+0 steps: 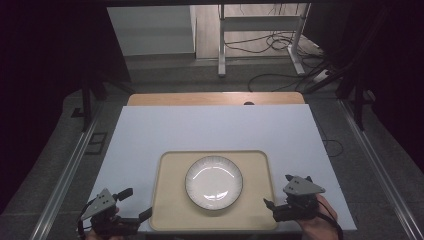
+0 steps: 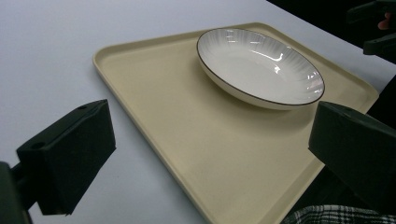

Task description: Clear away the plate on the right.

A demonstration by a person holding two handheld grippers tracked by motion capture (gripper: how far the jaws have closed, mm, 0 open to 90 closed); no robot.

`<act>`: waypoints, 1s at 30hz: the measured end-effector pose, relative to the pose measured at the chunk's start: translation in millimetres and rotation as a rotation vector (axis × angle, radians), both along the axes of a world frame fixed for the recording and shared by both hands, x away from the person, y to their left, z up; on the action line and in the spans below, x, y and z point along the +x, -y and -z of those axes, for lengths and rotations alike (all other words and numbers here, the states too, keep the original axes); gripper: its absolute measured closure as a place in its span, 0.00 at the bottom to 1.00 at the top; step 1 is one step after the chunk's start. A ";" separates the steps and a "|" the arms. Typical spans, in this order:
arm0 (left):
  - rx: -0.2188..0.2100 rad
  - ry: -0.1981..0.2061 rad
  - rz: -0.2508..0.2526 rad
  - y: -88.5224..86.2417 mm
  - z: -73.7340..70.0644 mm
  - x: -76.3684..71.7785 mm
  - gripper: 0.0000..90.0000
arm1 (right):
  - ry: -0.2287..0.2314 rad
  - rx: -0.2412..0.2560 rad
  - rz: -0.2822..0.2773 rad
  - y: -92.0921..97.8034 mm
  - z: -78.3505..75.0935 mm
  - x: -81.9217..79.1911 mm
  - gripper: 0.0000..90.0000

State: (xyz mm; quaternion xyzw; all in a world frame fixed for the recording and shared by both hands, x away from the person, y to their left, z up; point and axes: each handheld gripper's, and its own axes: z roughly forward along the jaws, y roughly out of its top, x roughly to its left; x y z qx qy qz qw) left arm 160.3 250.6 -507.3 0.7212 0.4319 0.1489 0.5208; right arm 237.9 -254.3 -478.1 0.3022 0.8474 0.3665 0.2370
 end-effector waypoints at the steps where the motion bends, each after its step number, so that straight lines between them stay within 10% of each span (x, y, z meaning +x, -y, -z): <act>1: 0.000 0.000 0.000 0.0 0.0 0.0 0.00 | 0.004 0.003 0.005 1.0 -0.3 -0.5 0.00; 30: 0.000 -0.004 -0.001 0.0 0.0 0.1 0.00 | 0.028 0.076 0.099 33.1 -1.1 -13.3 0.00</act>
